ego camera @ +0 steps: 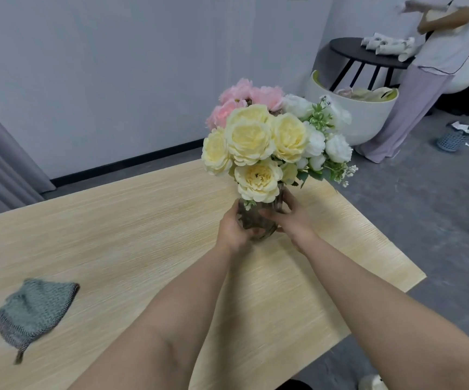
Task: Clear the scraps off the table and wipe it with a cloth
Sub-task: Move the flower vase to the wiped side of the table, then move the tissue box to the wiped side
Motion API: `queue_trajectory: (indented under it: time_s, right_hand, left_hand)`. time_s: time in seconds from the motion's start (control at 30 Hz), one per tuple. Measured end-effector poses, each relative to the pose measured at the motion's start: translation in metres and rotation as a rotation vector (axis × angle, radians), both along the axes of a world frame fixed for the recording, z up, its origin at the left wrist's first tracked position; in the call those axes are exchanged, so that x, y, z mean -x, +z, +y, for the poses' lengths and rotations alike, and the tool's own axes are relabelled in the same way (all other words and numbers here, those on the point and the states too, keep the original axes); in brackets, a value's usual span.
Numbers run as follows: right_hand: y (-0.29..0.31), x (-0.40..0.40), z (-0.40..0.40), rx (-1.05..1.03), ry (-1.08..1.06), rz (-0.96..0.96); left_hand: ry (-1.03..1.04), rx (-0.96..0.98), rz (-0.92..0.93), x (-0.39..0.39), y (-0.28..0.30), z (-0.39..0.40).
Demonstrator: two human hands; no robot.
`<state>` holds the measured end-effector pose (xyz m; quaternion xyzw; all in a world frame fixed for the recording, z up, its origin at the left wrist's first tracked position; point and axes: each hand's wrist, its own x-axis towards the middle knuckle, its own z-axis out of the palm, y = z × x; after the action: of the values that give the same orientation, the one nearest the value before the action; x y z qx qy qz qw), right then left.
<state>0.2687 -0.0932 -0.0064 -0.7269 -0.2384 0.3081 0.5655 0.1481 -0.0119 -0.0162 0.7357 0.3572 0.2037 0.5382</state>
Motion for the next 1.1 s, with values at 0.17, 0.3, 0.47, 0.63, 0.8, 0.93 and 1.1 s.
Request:
queue_trajectory:
  time_s: [0.17, 0.3, 0.47, 0.63, 0.8, 0.93, 1.1]
  right_hand:
    - [-0.004, 0.002, -0.004, -0.015, -0.002, -0.004]
    - [-0.004, 0.006, -0.007, -0.018, -0.014, -0.015]
    - [-0.001, 0.015, -0.010, 0.035, -0.075, -0.039]
    - [-0.018, 0.066, -0.031, 0.167, -0.210, -0.092]
    - [-0.023, 0.128, -0.004, 0.236, 0.109, -0.125]
    - [0.000, 0.185, 0.055, 0.198, 0.294, -0.186]
    - [0.024, 0.273, 0.131, 0.134, 0.430, -0.220]
  left_hand:
    - [-0.015, -0.011, 0.010, 0.000, 0.001, 0.000]
    - [-0.037, -0.017, 0.078, 0.000, 0.000, -0.001]
    - [-0.060, 0.069, 0.187, 0.010, 0.006, 0.003]
    - [-0.023, 0.047, 0.323, 0.061, -0.003, 0.012]
    - [0.024, -0.007, 0.393, 0.137, -0.001, 0.030]
    - [0.167, -0.015, 0.368, 0.207, 0.017, 0.066]
    - [0.323, -0.069, 0.373, 0.312, 0.039, 0.123]
